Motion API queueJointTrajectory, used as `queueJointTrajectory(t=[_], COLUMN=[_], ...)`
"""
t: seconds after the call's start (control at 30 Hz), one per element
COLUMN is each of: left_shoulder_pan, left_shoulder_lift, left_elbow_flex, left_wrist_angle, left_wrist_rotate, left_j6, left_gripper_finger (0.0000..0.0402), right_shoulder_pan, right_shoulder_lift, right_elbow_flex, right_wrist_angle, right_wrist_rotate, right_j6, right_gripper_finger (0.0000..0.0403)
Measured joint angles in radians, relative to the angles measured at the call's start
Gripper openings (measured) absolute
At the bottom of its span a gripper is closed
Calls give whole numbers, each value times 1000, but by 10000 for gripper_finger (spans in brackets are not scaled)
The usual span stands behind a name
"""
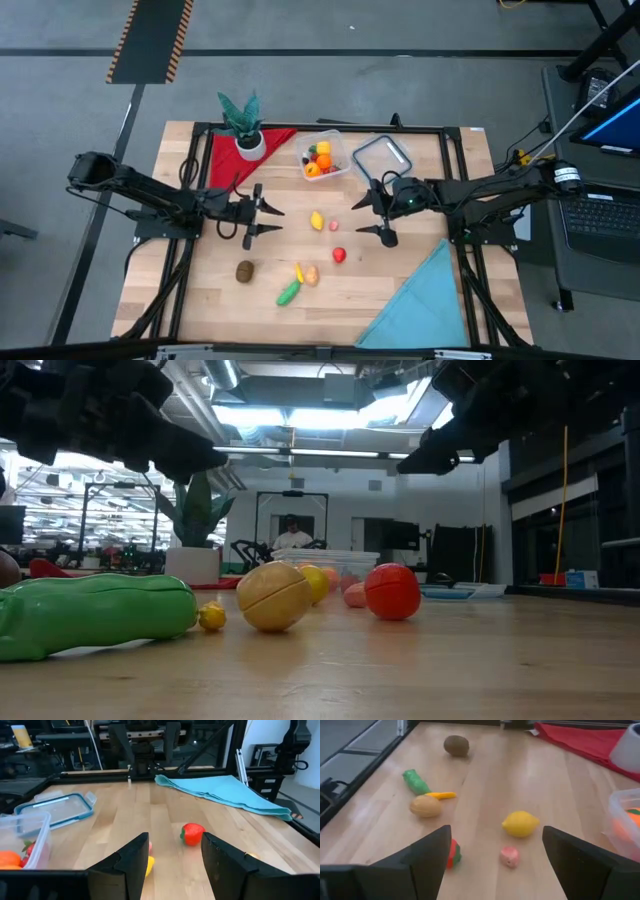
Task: Pick and placing Produce into tupperware
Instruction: Put the pink peach into the transparent container
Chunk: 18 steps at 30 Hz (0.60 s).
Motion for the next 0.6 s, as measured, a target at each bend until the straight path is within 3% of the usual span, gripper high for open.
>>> queueJointTrajectory(t=[0.2, 0.6], left_shoulder_pan=[0, 0], left_shoulder_lift=[0, 1], left_elbow_flex=[-11, -11], left_wrist_angle=[5, 4], left_wrist_rotate=[0, 0], left_j6=[-25, -26], left_gripper_finger=[174, 174], right_shoulder_pan=[1, -16], right_shoulder_lift=[62, 316], right_elbow_flex=[1, -1], right_wrist_angle=[16, 169], right_wrist_rotate=[98, 104], right_j6=[-3, -1], right_gripper_finger=[314, 314])
